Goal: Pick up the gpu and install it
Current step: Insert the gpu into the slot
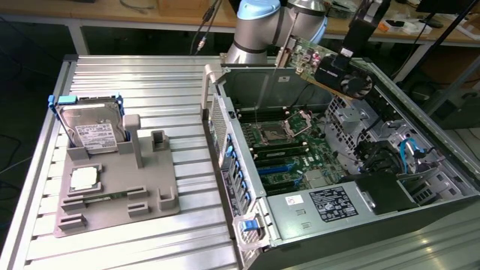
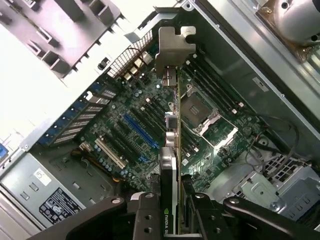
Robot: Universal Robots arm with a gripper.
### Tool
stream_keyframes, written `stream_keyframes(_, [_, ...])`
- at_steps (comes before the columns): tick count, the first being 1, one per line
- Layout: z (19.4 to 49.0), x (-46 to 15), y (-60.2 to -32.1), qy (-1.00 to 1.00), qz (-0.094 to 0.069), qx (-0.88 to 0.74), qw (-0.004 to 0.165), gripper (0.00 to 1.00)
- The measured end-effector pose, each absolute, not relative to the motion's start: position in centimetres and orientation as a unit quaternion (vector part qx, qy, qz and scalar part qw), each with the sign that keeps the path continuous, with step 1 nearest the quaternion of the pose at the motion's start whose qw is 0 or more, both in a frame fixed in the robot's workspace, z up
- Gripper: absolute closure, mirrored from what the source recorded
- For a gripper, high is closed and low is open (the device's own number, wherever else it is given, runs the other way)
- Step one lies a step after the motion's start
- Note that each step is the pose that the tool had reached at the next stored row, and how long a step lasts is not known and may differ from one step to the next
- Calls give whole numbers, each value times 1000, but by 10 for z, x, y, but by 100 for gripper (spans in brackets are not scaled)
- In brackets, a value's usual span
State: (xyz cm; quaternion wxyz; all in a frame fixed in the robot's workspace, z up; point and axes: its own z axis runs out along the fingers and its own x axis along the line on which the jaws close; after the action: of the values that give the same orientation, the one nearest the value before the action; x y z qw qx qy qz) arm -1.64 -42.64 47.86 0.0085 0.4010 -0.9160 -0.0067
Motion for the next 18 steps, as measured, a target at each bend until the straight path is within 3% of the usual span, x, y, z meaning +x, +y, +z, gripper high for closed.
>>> stream_keyframes(18, [470,-16,-426,-830,-5,558,10,73])
